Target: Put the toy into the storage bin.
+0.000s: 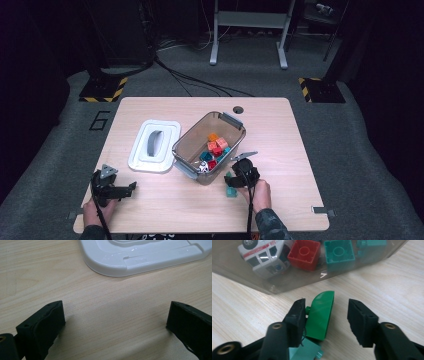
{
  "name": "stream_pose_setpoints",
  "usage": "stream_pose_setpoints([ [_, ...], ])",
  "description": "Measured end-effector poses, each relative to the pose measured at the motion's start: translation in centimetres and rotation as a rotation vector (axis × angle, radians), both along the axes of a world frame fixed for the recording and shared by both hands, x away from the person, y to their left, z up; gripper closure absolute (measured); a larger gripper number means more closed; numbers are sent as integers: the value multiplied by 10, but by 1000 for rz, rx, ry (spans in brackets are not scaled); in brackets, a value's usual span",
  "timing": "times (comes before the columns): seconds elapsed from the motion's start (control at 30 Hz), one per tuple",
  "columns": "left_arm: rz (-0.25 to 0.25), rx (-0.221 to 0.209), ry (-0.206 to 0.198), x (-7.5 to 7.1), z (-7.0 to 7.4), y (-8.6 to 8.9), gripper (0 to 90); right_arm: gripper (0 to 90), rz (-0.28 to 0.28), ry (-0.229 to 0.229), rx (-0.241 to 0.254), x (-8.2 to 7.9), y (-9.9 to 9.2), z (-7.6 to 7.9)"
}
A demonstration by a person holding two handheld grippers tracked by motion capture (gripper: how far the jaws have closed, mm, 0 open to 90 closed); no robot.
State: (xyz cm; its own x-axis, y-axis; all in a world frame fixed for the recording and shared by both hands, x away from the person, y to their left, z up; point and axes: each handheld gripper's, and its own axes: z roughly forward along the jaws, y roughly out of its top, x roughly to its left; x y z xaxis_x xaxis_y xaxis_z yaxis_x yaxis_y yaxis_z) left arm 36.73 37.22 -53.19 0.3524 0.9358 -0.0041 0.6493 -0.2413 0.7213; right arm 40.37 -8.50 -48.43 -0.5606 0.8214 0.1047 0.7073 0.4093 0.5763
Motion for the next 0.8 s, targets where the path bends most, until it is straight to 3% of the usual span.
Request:
stream_pose_setpoints([
  [0.17, 0, 0, 0, 0, 0, 0, 16, 691, -5, -4, -11, 1, -1, 3],
  [0.23, 1, -1, -3, 0, 0, 0, 16, 709, 0, -4, -18, 1, -2, 3],
  [0.67, 0, 0, 0, 0, 0, 0, 16, 711, -23, -1, -54, 1, -16, 6],
  [0.8, 0, 0, 0, 0, 0, 0, 16, 601, -46, 1, -35, 1, -22, 7],
])
